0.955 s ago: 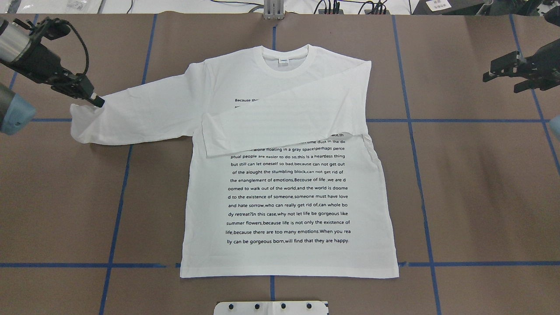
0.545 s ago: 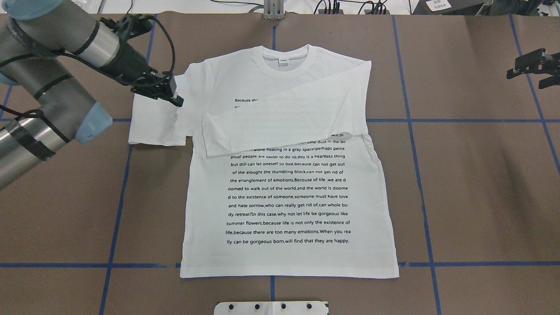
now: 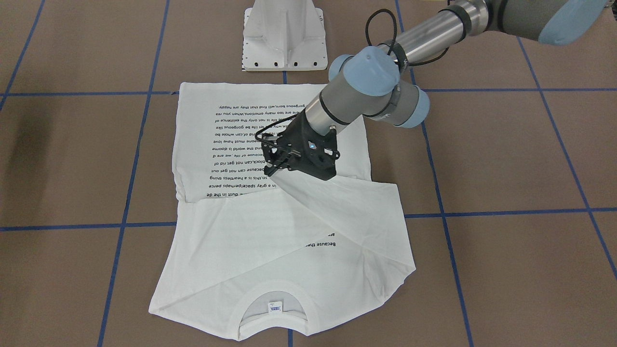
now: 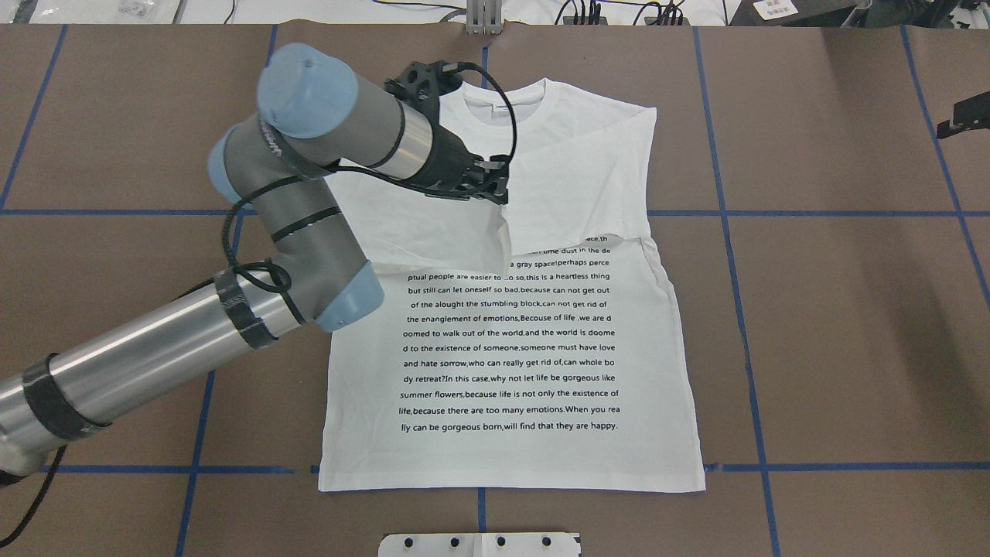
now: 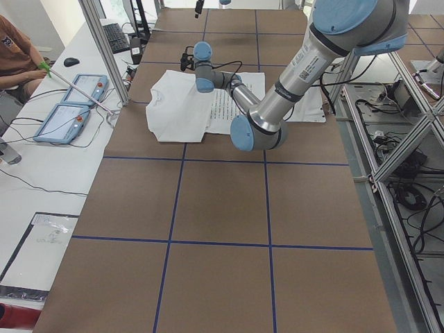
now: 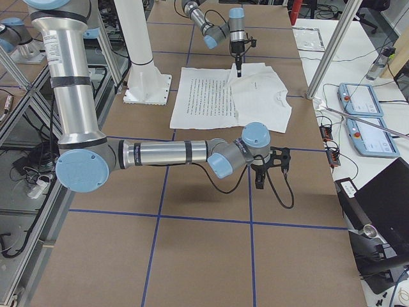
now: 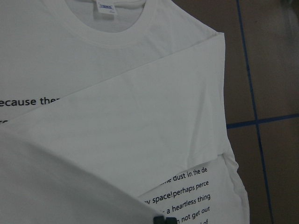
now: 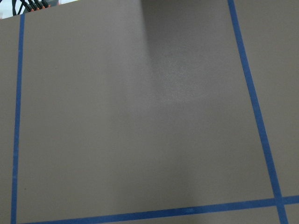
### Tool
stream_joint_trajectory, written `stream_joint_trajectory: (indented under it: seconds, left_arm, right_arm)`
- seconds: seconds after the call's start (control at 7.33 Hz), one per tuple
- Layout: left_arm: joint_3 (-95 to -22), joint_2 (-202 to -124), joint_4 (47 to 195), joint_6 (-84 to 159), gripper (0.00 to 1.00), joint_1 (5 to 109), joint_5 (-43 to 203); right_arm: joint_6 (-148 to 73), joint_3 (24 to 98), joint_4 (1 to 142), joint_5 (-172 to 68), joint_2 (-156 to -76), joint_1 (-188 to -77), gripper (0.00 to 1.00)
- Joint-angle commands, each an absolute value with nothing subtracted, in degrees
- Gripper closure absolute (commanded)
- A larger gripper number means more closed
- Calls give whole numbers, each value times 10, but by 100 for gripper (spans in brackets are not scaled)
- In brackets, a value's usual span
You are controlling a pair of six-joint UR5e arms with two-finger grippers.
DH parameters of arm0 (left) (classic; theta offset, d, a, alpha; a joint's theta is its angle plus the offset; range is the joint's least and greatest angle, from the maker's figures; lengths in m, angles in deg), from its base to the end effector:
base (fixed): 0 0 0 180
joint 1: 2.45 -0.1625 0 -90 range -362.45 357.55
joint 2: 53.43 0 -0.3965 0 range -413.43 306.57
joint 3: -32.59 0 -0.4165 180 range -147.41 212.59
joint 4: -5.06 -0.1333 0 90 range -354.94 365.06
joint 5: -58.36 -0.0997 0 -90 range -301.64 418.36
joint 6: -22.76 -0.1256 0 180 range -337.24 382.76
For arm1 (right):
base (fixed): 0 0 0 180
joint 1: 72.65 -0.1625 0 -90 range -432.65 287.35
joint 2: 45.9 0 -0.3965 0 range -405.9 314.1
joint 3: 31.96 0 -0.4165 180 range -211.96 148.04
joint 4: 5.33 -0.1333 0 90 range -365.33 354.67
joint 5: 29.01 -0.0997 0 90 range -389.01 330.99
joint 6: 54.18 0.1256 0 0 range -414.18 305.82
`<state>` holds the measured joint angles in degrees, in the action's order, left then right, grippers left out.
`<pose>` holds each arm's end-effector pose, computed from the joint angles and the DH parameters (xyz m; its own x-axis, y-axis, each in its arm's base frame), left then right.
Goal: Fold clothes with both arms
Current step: 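Fold the held sleeve across the shirt body with the left gripper, then release the sleeve with the left gripper while the right gripper moves toward the hem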
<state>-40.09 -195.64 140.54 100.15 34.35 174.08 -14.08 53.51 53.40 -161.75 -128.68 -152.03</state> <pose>0.5799 -0.5323 0.0879 0.1737 0.1157 -0.9780 0.1631 0.9760 0.1444 -0.0634 -0.5987 0.5571 0.5972 0.1365 0.7904 -0.3030 0.9508 0.0647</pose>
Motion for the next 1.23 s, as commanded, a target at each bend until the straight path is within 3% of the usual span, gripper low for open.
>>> stream_joint_trajectory:
  seconds: [0.0,0.68,1.09]
  left_arm:
    - [-303,-2043,1427,1016,100,323,1686]
    - [-192,-2112,1466,1019,100,287,1608]
    - [-170,-2137,1466,1019,100,259,1566]
  right_arm:
    - [-142,536,534,-1618,-1291,-1526,0]
    - [-142,536,534,-1616,-1296,-1526,0]
    - [-142,535,534,-1615,-1297,-1527,0]
